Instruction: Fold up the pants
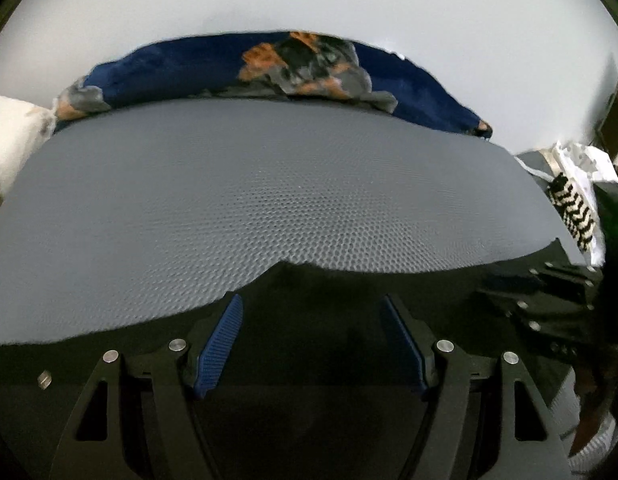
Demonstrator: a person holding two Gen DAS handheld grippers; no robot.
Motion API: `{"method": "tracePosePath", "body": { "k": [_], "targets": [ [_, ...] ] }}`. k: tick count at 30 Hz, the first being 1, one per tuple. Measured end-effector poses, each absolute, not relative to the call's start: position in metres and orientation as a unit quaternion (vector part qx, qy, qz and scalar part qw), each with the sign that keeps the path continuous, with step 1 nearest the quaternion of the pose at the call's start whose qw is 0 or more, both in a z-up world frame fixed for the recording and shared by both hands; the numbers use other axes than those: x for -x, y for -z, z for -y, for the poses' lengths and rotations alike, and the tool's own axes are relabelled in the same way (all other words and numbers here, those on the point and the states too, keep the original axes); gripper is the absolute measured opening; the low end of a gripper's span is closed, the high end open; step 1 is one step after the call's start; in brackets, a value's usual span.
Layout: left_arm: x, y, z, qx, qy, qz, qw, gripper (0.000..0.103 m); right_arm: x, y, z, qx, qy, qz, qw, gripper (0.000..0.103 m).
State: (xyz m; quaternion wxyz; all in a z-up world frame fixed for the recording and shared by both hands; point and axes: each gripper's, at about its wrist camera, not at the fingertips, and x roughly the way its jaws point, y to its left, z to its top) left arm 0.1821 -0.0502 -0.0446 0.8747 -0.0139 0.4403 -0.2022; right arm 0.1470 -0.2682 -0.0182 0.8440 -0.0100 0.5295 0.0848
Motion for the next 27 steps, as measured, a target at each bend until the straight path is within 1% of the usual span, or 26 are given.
{"method": "tracePosePath", "body": {
  "k": [2, 4, 6, 8, 14, 18, 21, 23, 27],
  "targets": [
    [-0.199, 0.058, 0.056, 0.016, 0.196, -0.458, 0.867, 0.069, -0.148, 0.024, 0.278, 0.007, -0.068, -0.529, 0.846, 0.033],
    [-0.206, 0.068, 0.056, 0.01, 0.171, -0.466, 0.868, 0.063, -0.146, 0.028, 0.288, 0.001, -0.056, -0.527, 0.848, 0.033],
    [-0.213, 0.075, 0.055, -0.003, 0.15, -0.461, 0.875, 0.063, -0.144, 0.029, 0.295, -0.005, -0.052, -0.522, 0.851, 0.029],
    [-0.217, 0.077, 0.054, -0.006, 0.15, -0.46, 0.875, 0.063, -0.143, 0.028, 0.305, -0.002, -0.039, -0.516, 0.855, 0.027],
    [-0.222, 0.076, 0.055, -0.02, 0.149, -0.463, 0.873, 0.065, -0.142, 0.029, 0.341, -0.021, -0.012, -0.51, 0.86, 0.027],
    [-0.216, 0.067, 0.052, -0.013, 0.136, -0.468, 0.873, 0.065, -0.146, 0.028, 0.341, -0.019, -0.009, -0.514, 0.858, 0.028],
    [-0.199, 0.05, 0.052, -0.023, 0.135, -0.454, 0.88, 0.065, -0.145, 0.026, 0.337, -0.012, -0.01, -0.514, 0.857, 0.032],
    [-0.184, 0.038, 0.051, -0.027, 0.14, -0.445, 0.884, 0.065, -0.146, 0.026, 0.337, -0.012, -0.011, -0.516, 0.856, 0.033],
    [-0.16, 0.022, 0.046, -0.009, 0.143, -0.442, 0.886, 0.066, -0.146, 0.024, 0.341, -0.023, -0.019, -0.521, 0.853, 0.037]
  ]
}}
